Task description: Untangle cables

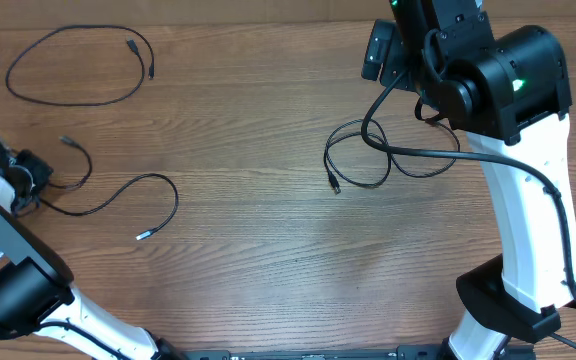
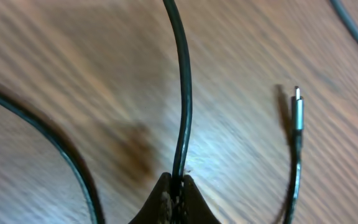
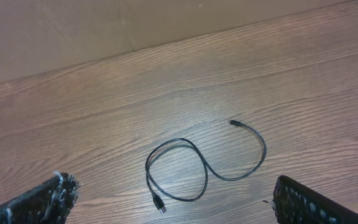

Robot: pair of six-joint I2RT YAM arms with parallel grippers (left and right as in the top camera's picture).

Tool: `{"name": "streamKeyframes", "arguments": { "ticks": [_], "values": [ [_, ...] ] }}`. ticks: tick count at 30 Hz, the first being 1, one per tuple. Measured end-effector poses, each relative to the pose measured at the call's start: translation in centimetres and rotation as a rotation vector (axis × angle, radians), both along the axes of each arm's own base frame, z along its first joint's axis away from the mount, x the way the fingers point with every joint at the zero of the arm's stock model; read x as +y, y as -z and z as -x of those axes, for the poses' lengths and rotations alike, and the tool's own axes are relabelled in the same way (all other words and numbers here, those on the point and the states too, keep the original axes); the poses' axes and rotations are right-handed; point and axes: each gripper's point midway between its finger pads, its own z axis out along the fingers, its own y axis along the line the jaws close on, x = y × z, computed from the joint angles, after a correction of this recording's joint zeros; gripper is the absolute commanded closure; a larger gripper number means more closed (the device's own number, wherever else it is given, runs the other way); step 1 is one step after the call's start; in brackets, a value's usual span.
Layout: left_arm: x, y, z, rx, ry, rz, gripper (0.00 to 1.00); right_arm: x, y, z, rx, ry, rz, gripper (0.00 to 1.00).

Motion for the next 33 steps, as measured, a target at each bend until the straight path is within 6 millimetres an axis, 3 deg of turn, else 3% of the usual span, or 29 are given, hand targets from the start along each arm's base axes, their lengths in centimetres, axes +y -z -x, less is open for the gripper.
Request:
{"name": "streamKeyframes", "arguments": {
  "ticks": [7,12,14,18,25,33],
  "values": [
    [-0.5,-3.5,-0.9,0.014,-0.054,0.082,0.48,0.0,0.0,0.0,0.000,0.000,0.000,0.00],
    [-1.5,-2.9,0.9,0.102,-0.093,0.134,0.25,0.0,0.0,0.0,0.000,0.001,0.000,0.00],
    [-2.0,-2.6,1.8,0.139,-0.101,0.159,0.00,0.0,0.0,0.0,0.000,0.000,0.000,0.00],
    [-4.4,-2.3,3.2,0.200,-0.088,0.268,0.00,0.0,0.0,0.0,0.000,0.000,-0.001,0.00],
    [-8.3,-4.1,1.2,0.065,0.046,0.469,0.01,0.0,0.0,0.0,0.000,0.000,0.000,0.00],
    [-11.0,-4.3,2.3,0.132,-0.018,0.608,0.00,0.0,0.0,0.0,0.000,0.000,0.000,0.00]
  ]
}}
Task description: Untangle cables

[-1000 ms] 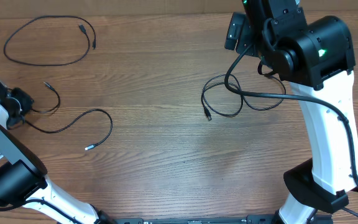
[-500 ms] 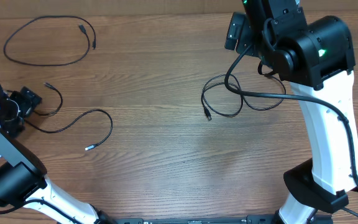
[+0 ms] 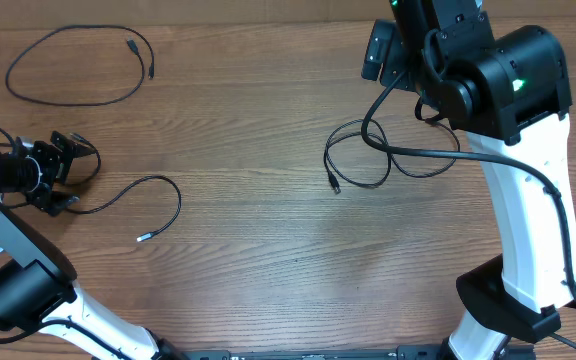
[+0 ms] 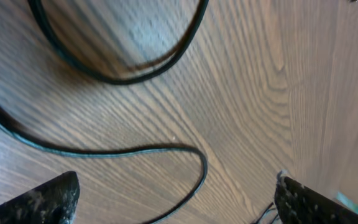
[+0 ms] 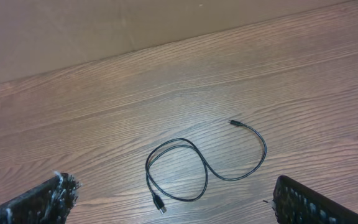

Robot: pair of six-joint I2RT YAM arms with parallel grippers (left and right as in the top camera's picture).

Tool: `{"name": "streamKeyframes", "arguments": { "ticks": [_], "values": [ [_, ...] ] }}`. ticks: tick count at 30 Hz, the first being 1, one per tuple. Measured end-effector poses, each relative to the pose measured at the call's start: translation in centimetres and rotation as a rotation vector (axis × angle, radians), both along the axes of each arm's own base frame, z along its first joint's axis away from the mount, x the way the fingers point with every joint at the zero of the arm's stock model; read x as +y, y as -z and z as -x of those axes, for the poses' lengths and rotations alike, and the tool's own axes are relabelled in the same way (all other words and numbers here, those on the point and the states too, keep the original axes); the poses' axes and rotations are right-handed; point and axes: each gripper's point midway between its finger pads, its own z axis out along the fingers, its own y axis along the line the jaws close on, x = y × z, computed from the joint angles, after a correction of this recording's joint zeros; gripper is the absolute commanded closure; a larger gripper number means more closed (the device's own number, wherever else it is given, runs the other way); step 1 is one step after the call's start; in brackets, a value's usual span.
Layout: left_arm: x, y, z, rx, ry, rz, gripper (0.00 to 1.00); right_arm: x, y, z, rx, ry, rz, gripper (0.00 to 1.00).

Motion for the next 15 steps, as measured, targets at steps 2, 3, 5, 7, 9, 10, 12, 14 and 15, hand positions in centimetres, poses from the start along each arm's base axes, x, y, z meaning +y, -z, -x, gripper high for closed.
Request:
{"name": "streamKeyframes", "arguments": {
  "ticks": [2,3,5,7,9,10,12,14,15],
  "values": [
    [-0.5,0.2,0.1,0.022,0.009,-0.001,0.00,0.0,0.0,0.0,0.000,0.000,0.000,0.00],
    [-0.8,0.3,0.1,0.032,0.018,-0.009,0.00,0.0,0.0,0.0,0.000,0.000,0.000,0.00],
    [-1.8,0.9,0.1,0.063,0.051,-0.035,0.00,0.0,0.0,0.0,0.001,0.000,0.000,0.00],
    [-2.9,1.7,0.0,0.093,0.088,-0.062,0.00,0.0,0.0,0.0,0.000,0.000,-0.001,0.00],
    [-4.3,2.7,-0.2,0.117,0.137,-0.099,0.00,0.0,0.0,0.0,0.000,0.000,0.000,0.00],
    [-4.8,3.0,-0.3,0.123,0.153,-0.113,0.00,0.0,0.0,0.0,0.000,0.000,0.000,0.00],
    [-6.2,3.9,-0.5,0.150,0.179,-0.146,0.00,0.0,0.0,0.0,0.000,0.000,0.000,0.00],
    [-7.4,4.8,-0.3,0.199,0.175,-0.179,0.00,0.0,0.0,0.0,0.000,-0.001,0.000,0.00],
    [-7.9,5.2,-0.3,0.221,0.166,-0.195,0.00,0.0,0.0,0.0,0.000,0.000,0.000,0.00]
  ]
}}
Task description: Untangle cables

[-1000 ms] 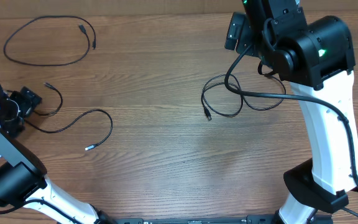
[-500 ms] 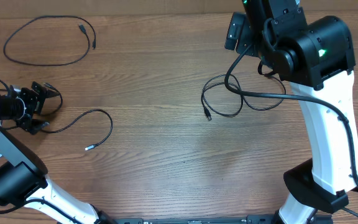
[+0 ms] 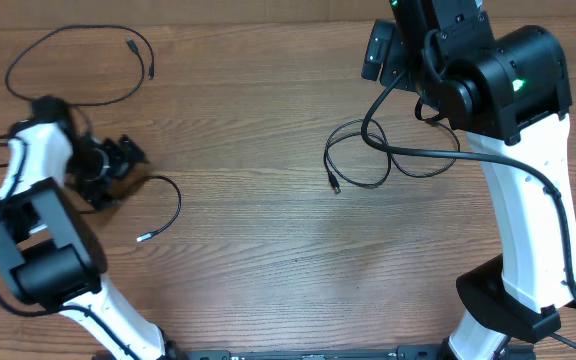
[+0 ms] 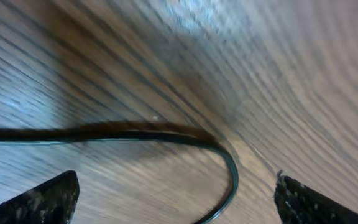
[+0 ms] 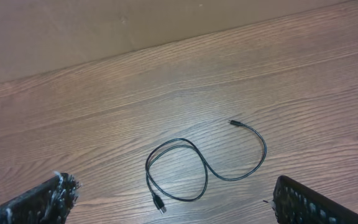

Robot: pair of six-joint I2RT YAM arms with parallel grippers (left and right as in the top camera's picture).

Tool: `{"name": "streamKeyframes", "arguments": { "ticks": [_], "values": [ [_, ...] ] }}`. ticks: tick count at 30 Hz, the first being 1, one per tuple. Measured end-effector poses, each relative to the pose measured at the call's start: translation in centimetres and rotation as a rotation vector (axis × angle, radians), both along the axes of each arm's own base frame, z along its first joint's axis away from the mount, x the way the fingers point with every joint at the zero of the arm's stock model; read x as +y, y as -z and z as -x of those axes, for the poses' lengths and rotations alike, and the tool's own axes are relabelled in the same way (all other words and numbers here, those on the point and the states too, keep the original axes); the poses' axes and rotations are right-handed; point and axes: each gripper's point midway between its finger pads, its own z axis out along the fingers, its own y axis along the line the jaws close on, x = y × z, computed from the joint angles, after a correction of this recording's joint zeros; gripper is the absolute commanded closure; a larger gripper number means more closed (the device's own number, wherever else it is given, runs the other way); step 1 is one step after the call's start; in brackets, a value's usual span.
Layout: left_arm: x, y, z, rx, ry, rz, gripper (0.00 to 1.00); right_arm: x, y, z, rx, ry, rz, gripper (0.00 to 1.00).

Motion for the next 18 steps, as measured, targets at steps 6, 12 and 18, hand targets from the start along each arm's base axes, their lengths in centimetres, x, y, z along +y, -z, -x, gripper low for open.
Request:
{"name": "streamKeyframes", "arguments": {
  "ticks": [6,12,18],
  "values": [
    [-2.0,1.0,-0.5,0.058,-0.127,-0.071,0.02,0.0,0.0,0.0,0.000,0.000,0.000,0.00],
    [-3.2,1.8,-1.3,0.050,-0.211,-0.092,0.12,0.0,0.0,0.0,0.000,0.000,-0.001,0.00],
    [-3.6,2.1,-1.6,0.043,-0.281,-0.110,0.51,0.0,0.0,0.0,0.000,0.000,0.000,0.00]
  ]
}}
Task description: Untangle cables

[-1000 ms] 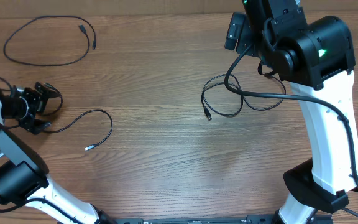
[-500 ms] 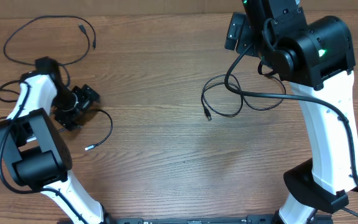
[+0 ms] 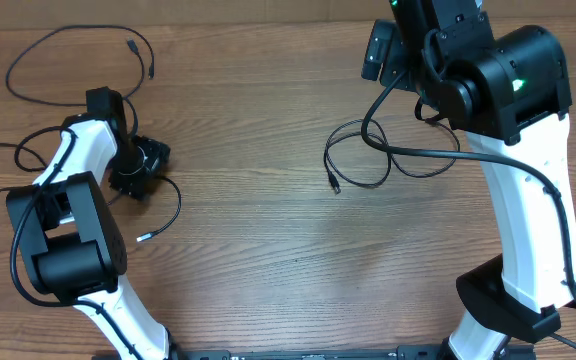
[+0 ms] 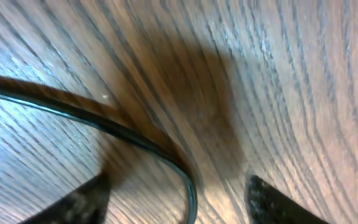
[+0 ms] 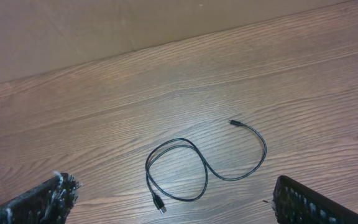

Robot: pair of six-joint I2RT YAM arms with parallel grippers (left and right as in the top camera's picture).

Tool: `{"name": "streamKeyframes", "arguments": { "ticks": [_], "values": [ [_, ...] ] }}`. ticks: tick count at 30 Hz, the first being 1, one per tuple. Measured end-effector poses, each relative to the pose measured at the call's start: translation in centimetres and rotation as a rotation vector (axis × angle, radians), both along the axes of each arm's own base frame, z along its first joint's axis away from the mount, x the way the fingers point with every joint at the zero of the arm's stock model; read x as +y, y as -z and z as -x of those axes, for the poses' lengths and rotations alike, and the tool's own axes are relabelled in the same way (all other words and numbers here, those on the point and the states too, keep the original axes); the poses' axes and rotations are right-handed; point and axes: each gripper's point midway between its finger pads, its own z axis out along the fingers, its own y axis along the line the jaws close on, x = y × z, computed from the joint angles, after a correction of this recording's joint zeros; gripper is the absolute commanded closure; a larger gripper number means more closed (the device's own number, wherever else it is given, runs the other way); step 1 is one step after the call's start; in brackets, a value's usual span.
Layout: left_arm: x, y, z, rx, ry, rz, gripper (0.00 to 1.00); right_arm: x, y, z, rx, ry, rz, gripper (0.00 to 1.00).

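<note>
Three black cables lie apart on the wooden table [image 3: 268,250]. One loops at the far left [image 3: 149,62]. A second [image 3: 177,205] curves beside my left gripper [image 3: 138,165]. Low over the wood in the left wrist view, my left gripper [image 4: 179,211] stands open with a bend of that cable [image 4: 185,177] between its fingers [image 4: 82,202]. The third cable [image 3: 330,165] lies at the right, below my right gripper [image 3: 380,50]. From the right wrist, that cable [image 5: 197,168] is seen far below my open right gripper [image 5: 173,208].
The right arm's own thick black lead [image 3: 418,152] crosses above the right cable. A tan wall [image 5: 104,25] runs along the table's far edge. The left arm's white links [image 3: 63,160] stretch over part of the left cable.
My left gripper has moved a little to the right along the table and sits lower, with the cable's bend now between its fingers. The right arm is unchanged.
First my left gripper was shut on the left cable at the table's far left edge. Then it was open with the cable let go. After that it was farther right beside the cable's curve, and now it straddles the bend. The right arm stayed put throughout.
</note>
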Motion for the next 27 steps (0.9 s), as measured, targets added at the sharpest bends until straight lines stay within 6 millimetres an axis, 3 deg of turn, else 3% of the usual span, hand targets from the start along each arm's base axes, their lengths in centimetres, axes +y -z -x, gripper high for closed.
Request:
{"name": "streamKeyframes", "arguments": {
  "ticks": [6,14,19,27],
  "values": [
    [0.8,0.2,-0.2,-0.007,-0.045,-0.042,0.85,0.0,0.0,0.0,0.000,0.000,0.000,0.00],
    [1.3,0.1,-1.7,-0.072,-0.061,-0.063,0.86,0.0,0.0,0.0,0.000,0.000,0.000,0.00],
    [1.6,0.0,-3.1,-0.130,-0.067,-0.074,0.96,0.0,0.0,0.0,0.000,0.000,0.000,0.00],
    [2.6,-0.3,-5.1,-0.223,-0.084,-0.091,0.94,0.0,0.0,0.0,0.000,0.000,0.000,0.00]
  ]
}}
